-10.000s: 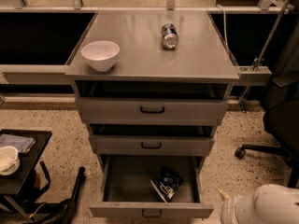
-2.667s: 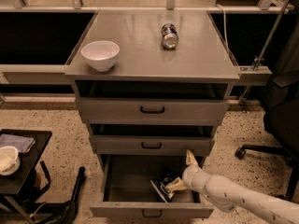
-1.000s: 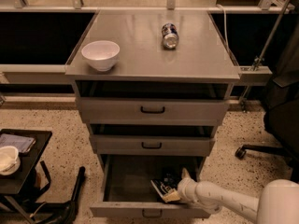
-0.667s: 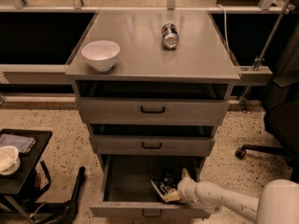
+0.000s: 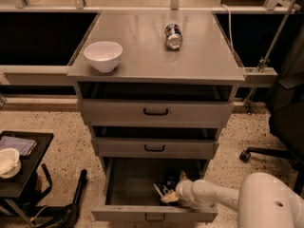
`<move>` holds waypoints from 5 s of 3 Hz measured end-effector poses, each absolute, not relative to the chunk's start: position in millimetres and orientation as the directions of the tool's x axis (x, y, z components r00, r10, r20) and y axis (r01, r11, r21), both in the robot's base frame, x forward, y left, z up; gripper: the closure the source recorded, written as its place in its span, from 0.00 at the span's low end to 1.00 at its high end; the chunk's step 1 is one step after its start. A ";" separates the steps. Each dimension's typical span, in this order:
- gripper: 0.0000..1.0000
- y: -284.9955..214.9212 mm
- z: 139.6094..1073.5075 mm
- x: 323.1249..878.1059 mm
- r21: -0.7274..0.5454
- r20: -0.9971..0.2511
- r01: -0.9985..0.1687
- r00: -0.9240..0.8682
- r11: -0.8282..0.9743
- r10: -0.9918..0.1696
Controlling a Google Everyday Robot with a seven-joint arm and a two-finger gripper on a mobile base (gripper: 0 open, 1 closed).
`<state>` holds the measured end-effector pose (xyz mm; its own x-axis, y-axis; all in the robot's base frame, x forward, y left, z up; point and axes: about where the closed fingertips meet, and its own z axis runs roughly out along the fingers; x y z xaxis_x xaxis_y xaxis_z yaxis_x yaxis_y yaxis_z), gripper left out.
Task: Pick blue chip bag from bottom drawer and place on counter
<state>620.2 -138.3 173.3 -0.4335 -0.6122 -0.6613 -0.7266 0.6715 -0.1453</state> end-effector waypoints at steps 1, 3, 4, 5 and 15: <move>0.04 -136.7 172.0 623.2 -0.148 -0.659 -0.729 -0.432 0.669 -0.616; 0.00 -129.1 143.9 624.2 -0.072 -0.670 -0.741 -0.460 0.668 -0.583; 0.00 -127.1 131.1 626.7 -0.037 -0.676 -0.746 -0.471 0.665 -0.566; 0.19 -127.2 131.0 628.1 -0.035 -0.678 -0.746 -0.471 0.664 -0.564; 1.00 -193.0 434.5 544.9 -0.521 -0.687 -0.534 -0.202 0.666 -0.698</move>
Offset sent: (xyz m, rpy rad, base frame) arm 0.0030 0.0015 -0.0012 -0.0040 0.0000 0.0027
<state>544.9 -193.0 434.5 -0.2021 -0.6984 -0.6866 -0.5339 0.6663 -0.5206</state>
